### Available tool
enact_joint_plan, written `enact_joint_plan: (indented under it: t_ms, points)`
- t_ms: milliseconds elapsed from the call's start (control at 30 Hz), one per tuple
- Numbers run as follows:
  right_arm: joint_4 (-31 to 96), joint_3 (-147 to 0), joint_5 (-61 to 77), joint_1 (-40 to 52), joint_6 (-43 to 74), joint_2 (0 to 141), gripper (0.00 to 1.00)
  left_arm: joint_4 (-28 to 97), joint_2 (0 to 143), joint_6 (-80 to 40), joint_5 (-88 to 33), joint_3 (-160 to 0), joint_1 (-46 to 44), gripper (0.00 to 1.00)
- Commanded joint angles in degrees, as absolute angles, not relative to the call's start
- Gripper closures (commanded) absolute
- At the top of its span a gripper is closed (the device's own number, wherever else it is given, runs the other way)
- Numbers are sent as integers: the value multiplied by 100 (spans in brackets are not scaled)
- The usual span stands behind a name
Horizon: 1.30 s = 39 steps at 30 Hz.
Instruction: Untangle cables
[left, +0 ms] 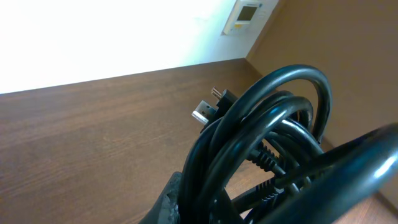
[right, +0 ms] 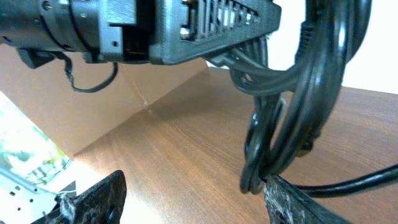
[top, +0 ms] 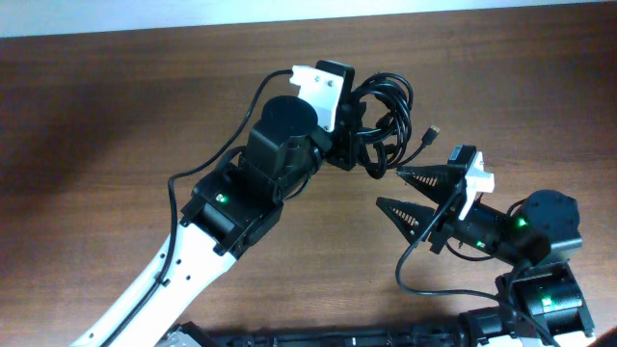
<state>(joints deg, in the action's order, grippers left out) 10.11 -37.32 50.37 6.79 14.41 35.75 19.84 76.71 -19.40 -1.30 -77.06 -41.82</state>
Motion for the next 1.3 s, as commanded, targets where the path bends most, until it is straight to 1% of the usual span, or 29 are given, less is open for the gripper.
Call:
enact_joint_plan:
  t_ms: [0,267,333,533,600,633,667,767,833,967,1100,1200,1233,1267]
  points:
    - [934,-3715,5203,674,1439,3579,30,1892,7526,-2145,-252,-7867,-4165,100]
    - [845,-3715,5188,674,1441,3590,31,1894,7531,-2143,-644,-7867,-4182,100]
    - [808,-3715,5188,674,1441,3590,34,1898,7531,-2143,-644,-7867,-4244,100]
    - [733,-3715,5190,674,1444,3590,36,1911,7531,-2141,-642,-7867,-4493,100]
    - [698,-3715,5190,674,1529,3590,40,1929,7531,-2139,-617,-7865,-4580,100]
    - [670,-3715,5192,674,1597,3590,47,1935,7531,-2139,-596,-7865,-4600,100]
    - [655,-3715,5194,674,1597,3590,60,1935,7542,-2139,-593,-7865,-4602,100]
    - [657,-3715,5190,674,1594,3590,81,1938,7577,-2141,-600,-7865,-4602,100]
    - [657,-3715,5190,674,1594,3590,96,1938,7596,-2141,-600,-7863,-4602,100]
    - [659,-3715,5194,674,1594,3590,96,1933,7601,-2141,-563,-7865,-4602,100]
    - [659,-3715,5308,674,1588,3590,96,1935,7601,-2143,-139,-7865,-4602,100]
    - [668,-3715,5186,672,1590,3590,96,1933,7601,-2143,-58,-7865,-4598,100]
    - [705,-3715,5048,672,1592,3590,90,1935,7601,-2143,-51,-7865,-4598,100]
    - [784,-3715,4860,668,1594,3590,76,1935,7601,-2143,-12,-7865,-4598,100]
